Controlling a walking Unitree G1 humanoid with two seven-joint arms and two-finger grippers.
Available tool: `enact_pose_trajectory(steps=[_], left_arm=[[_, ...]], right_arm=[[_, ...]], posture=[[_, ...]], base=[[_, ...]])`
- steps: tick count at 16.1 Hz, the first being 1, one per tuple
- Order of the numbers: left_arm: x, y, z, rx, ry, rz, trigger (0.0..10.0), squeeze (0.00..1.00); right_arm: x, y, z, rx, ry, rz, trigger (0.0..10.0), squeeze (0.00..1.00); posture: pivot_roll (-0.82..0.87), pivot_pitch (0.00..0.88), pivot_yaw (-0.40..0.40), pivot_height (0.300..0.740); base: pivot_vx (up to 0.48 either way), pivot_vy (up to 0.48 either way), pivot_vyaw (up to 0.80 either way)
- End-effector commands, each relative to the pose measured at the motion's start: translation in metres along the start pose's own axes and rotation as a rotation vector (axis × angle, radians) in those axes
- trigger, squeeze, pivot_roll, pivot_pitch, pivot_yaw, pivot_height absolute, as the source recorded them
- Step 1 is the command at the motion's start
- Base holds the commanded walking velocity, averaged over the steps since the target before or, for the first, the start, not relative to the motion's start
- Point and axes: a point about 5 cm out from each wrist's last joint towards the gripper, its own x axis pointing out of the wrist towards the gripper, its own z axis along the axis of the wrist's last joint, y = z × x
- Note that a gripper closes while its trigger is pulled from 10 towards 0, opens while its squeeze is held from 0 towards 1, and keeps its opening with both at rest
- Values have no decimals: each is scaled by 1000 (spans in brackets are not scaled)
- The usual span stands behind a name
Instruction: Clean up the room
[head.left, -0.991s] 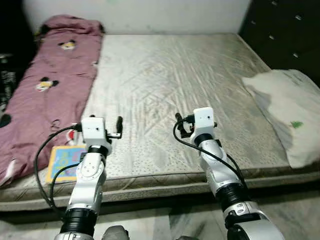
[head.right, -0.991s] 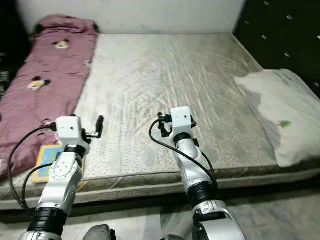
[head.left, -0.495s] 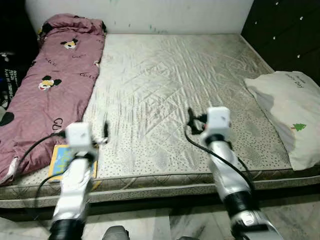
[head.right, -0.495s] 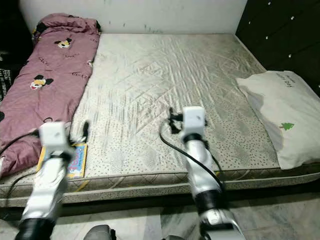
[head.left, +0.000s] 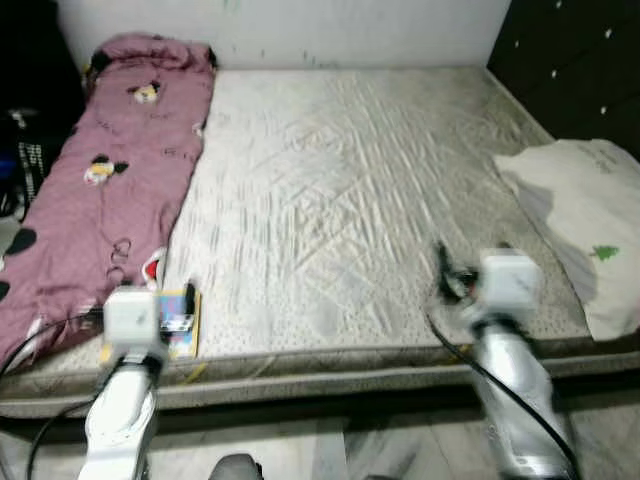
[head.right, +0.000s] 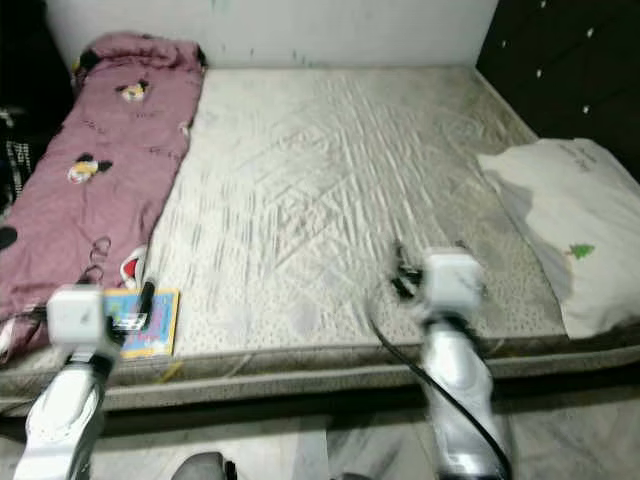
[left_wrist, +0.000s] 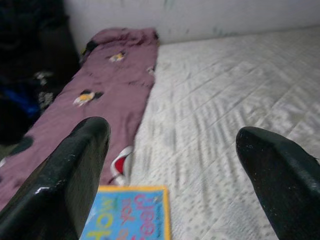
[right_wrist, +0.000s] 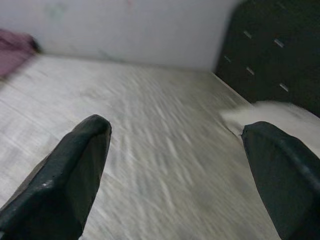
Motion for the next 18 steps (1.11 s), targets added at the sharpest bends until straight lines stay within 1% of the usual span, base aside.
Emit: enact_pose_trajectory(steps=[1, 2, 3, 5, 6, 7, 8, 10, 11, 12, 13, 14, 15, 16, 17, 18], left_arm=[[2, 0, 6, 28, -22, 2, 10000, 0], [7, -5, 8, 31, -33, -17, 10000, 0], [15, -11, 12, 26, -47, -45, 10000, 0], [29, -22, 23, 7, -73, -82, 10000, 0], [34, -24, 27, -1, -81, -91, 10000, 0], [39, -27, 30, -6, -86, -99, 10000, 0], [41, -30, 32, -8, -87, -107, 10000, 0], [42, -32, 32, -8, -88, -110, 10000, 0], [44, -36, 32, -12, -83, -132, 10000, 0], [44, -38, 31, -13, -77, -148, 10000, 0], [45, -41, 26, -19, -53, -176, 10000, 0], [46, -44, 25, -24, -47, -179, 10000, 0], [48, -45, 28, -30, -60, -171, 10000, 0], [50, -43, 30, -34, -71, -156, 10000, 0], [50, -40, 30, -33, -76, -137, 10000, 0], [49, -35, 29, -32, -73, -113, 10000, 0]], right_arm=[[-6, -4, 14, -30, -40, 21, 10000, 0], [-7, -6, 18, -67, -56, 38, 10000, 0], [0, -5, 28, -102, -95, 84, 10000, 0], [22, 4, 53, -147, -181, 193, 10000, 0], [31, 8, 63, -164, -204, 237, 10000, 0], [39, 16, 71, -188, -234, 294, 10000, 0], [43, 24, 76, -212, -258, 346, 10000, 0], [46, 31, 77, -227, -265, 371, 10000, 0], [52, 47, 77, -235, -269, 427, 10000, 0], [53, 52, 76, -234, -272, 445, 10000, 0], [55, 62, 72, -213, -269, 467, 10000, 0], [56, 66, 69, -186, -255, 451, 10000, 0], [55, 71, 59, -106, -209, 388, 10000, 0], [52, 72, 51, -73, -185, 329, 10000, 0], [49, 68, 39, -56, -146, 245, 10000, 0], [44, 58, 25, -38, -86, 147, 10000, 0]], posture=[[66, 0, 17, 740], [55, 0, 17, 740], [45, 0, 21, 740], [31, 0, 37, 740], [21, 0, 58, 740], [19, 0, 68, 740], [20, 0, 80, 740], [25, 0, 85, 740], [18, 0, 105, 740], [5, 0, 118, 740], [-8, 0, 124, 740], [-12, 0, 115, 740], [1, 0, 97, 740], [11, 0, 82, 740], [23, 0, 64, 740], [26, 0, 55, 740]], base=[[0, 0, 0], [0, 0, 0], [0, 0, 0], [0, 0, 0], [0, 0, 0], [0, 0, 0], [0, 0, 0], [0, 0, 0], [0, 0, 0], [0, 0, 0], [0, 0, 0], [0, 0, 0], [0, 0, 0], [0, 0, 0], [0, 0, 0], [0, 0, 0]])
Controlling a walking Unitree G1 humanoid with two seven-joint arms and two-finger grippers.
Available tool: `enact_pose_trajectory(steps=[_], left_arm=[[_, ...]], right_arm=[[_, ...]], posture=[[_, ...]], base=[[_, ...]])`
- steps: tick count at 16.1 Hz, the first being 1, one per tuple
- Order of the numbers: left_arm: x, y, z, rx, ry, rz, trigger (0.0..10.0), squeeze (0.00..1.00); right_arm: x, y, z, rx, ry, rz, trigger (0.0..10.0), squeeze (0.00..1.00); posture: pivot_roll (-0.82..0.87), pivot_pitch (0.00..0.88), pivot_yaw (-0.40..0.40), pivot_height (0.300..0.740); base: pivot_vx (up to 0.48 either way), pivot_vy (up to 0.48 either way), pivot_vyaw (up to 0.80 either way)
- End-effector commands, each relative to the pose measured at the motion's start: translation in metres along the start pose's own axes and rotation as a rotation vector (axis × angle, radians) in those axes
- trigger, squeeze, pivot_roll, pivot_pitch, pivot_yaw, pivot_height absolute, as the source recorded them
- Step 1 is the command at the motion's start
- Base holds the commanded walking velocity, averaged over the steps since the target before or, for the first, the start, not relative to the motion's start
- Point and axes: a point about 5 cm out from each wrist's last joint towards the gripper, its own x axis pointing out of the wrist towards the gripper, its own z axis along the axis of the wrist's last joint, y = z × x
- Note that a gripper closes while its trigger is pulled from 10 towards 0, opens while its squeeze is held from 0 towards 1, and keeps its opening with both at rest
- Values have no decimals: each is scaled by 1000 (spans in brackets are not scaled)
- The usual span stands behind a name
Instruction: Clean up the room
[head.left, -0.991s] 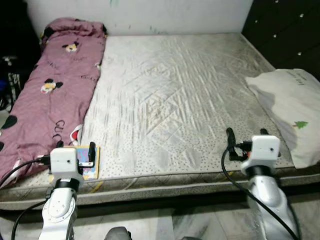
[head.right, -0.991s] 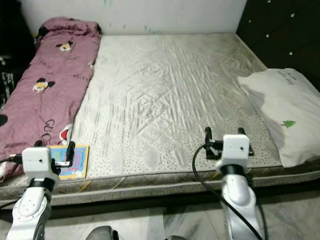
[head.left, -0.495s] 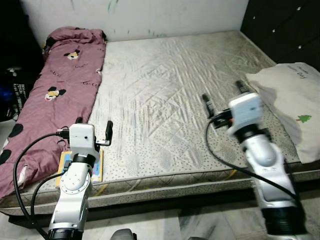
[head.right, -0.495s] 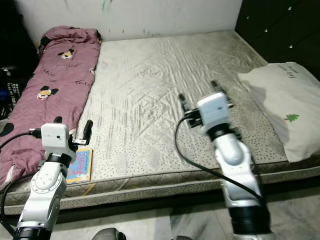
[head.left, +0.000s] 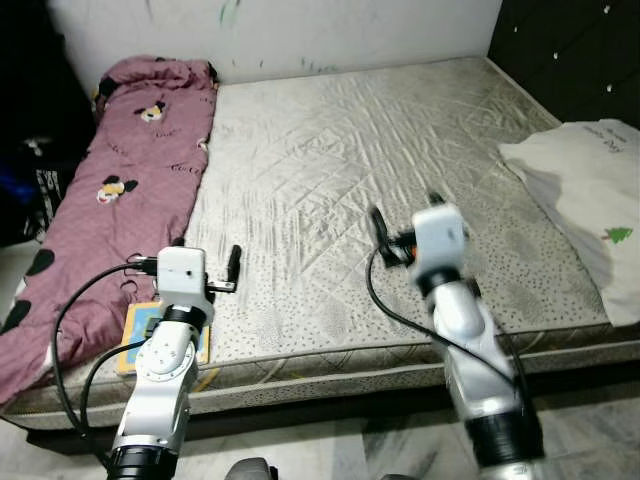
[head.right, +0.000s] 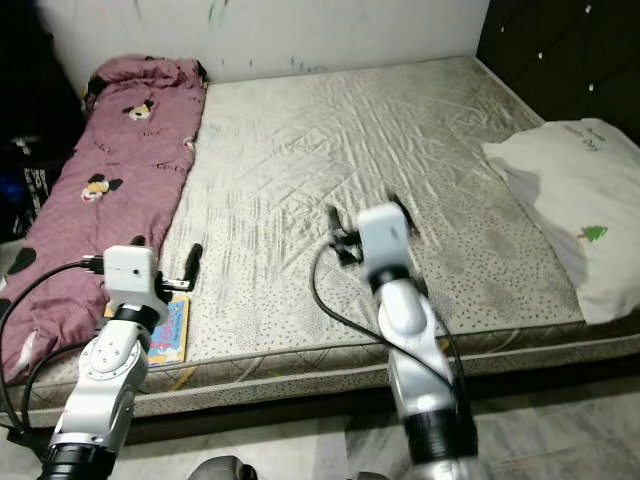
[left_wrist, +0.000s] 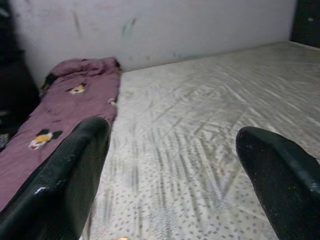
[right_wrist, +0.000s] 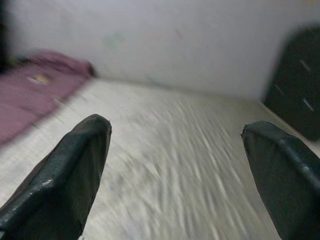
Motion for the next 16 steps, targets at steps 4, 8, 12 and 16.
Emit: enact_pose_trajectory(steps=[4, 8, 12, 16], left_arm=[[-7, 10, -8, 4, 20, 49, 10000, 0], [-7, 14, -10, 15, 23, 63, 10000, 0], [-6, 14, -10, 15, 20, 60, 10000, 0], [-4, 13, -9, 4, 15, 56, 10000, 0]], right_arm=[[-26, -40, -24, 90, 114, -145, 10000, 0], [-34, -45, -21, 70, 106, -216, 10000, 0], [-38, -46, -23, 69, 124, -211, 10000, 0], [-31, -40, -22, 63, 130, -171, 10000, 0]], posture=[[36, 0, 40, 740], [37, 0, 40, 740], [36, 0, 37, 740], [43, 0, 29, 740]], base=[[0, 0, 0], [0, 0, 0], [0, 0, 0], [0, 0, -789]])
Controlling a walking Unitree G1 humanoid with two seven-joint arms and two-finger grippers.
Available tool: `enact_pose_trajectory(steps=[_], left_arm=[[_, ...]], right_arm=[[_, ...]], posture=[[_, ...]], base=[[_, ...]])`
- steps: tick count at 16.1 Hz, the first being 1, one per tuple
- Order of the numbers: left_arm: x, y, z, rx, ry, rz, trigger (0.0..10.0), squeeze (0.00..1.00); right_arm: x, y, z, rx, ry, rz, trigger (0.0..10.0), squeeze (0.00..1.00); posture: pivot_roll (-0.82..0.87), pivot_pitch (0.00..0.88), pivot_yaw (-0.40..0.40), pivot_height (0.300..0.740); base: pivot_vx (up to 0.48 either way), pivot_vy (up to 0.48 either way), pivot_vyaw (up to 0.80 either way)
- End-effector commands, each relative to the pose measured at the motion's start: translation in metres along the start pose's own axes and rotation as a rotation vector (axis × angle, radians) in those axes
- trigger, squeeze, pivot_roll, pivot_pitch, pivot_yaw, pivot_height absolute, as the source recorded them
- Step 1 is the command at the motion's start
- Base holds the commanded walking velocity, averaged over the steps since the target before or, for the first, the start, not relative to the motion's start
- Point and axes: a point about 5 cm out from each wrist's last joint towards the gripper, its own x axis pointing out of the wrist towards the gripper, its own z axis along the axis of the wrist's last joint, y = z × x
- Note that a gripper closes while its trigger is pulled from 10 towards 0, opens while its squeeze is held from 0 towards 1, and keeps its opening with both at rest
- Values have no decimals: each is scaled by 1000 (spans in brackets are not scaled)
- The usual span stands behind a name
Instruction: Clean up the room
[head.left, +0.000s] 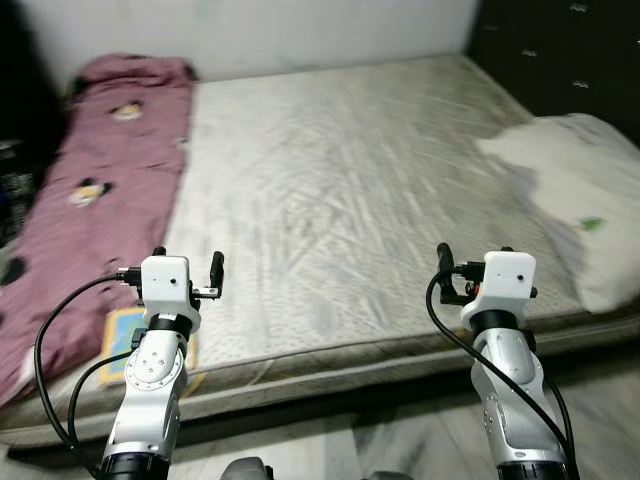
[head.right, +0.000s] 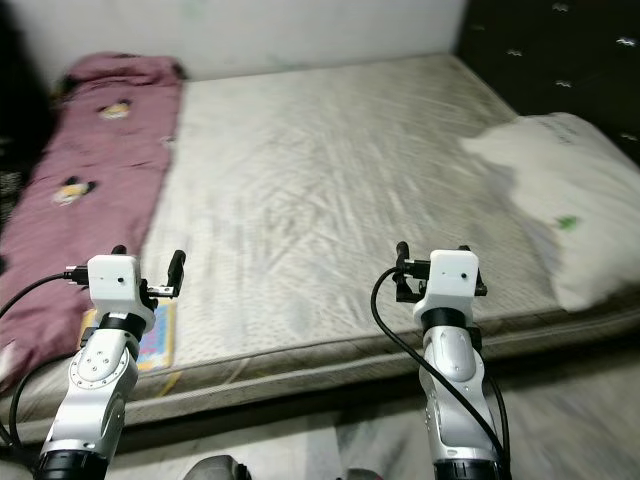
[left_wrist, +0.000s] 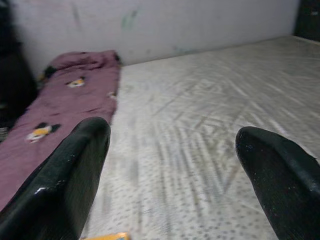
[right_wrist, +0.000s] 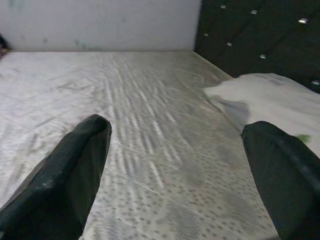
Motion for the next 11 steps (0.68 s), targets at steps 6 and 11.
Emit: enact_pose_trajectory(steps=[6, 11], left_arm=[[3, -1, 3, -5, -18, -11, 10000, 0], [4, -14, 22, 60, -124, -50, 10000, 0]], right_arm=[[11, 15, 4, 4, -7, 58, 10000, 0], [11, 19, 4, 12, -5, 79, 10000, 0]], posture=[[55, 0, 18, 740], [53, 0, 20, 740]], base=[[0, 0, -358], [0, 0, 0]])
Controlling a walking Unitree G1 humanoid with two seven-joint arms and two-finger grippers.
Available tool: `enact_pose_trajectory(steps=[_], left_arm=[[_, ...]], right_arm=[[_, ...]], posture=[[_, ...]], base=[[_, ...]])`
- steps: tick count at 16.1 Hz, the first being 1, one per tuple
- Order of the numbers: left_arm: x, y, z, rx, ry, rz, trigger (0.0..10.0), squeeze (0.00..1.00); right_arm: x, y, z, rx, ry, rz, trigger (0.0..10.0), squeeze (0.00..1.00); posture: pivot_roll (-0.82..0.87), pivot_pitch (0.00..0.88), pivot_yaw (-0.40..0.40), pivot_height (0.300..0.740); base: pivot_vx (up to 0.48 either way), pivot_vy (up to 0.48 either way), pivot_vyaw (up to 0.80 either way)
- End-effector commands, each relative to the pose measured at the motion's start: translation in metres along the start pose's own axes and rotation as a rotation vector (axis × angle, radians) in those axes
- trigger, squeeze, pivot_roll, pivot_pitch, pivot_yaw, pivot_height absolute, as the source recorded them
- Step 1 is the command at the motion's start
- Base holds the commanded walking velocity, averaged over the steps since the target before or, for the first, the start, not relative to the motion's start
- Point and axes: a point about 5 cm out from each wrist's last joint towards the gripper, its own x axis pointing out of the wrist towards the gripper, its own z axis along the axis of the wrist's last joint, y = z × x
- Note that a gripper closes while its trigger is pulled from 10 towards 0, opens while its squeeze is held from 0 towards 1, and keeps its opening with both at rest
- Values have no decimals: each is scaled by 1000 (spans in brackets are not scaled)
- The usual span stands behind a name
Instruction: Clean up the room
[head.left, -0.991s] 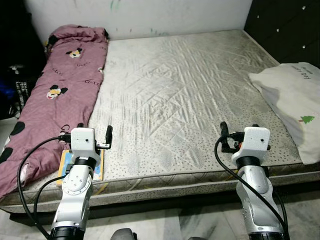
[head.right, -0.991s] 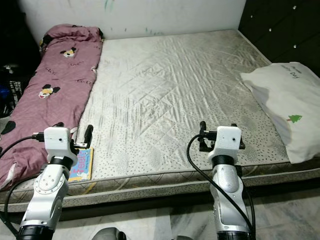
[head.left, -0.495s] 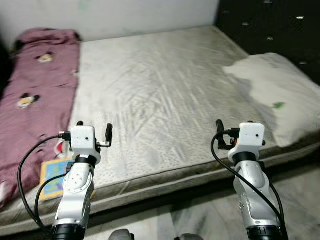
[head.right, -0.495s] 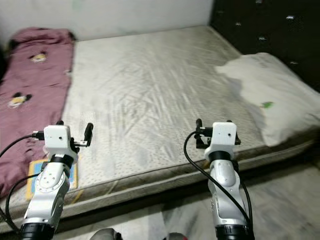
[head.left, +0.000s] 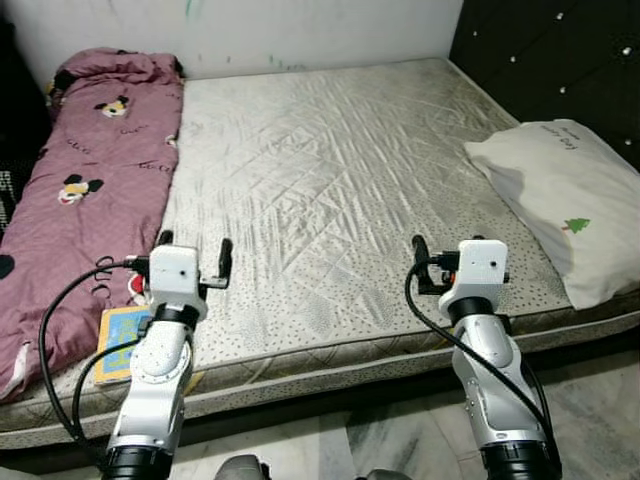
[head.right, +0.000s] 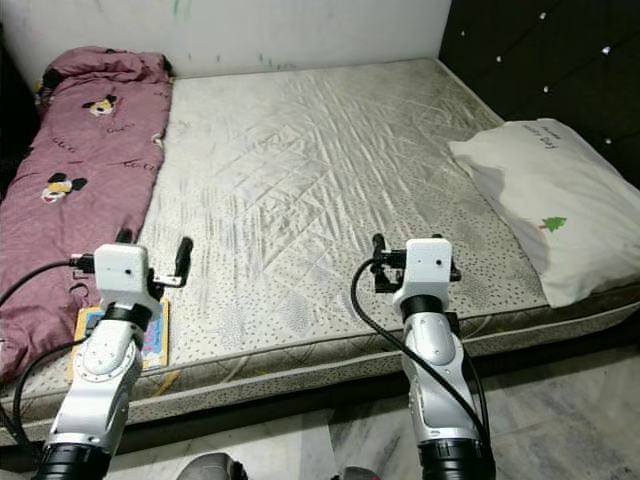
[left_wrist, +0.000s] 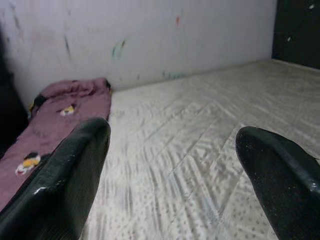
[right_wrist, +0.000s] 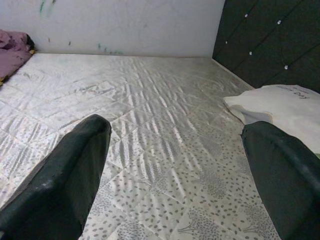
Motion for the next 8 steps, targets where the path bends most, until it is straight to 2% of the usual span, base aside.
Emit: enact_pose_trajectory(steps=[1, 5, 7, 8], left_arm=[[0, -1, 3, 19, -14, -8, 10000, 0], [0, 1, -2, -16, 13, 3, 10000, 0], [-1, 1, -3, -21, 20, 1, 10000, 0], [-1, 1, -3, -24, 22, 1, 10000, 0]], right_arm=[[0, 0, 0, 1, 2, 2, 10000, 0], [2, 4, -1, 5, 5, 11, 10000, 0], [3, 3, -1, 11, 8, 10, 10000, 0], [3, 4, -1, 8, 6, 14, 10000, 0]], posture=[[53, 0, 20, 740], [57, 0, 19, 740], [57, 0, 18, 740], [57, 0, 18, 740]], base=[[0, 0, 0], [0, 0, 0], [0, 0, -800], [0, 0, 0]])
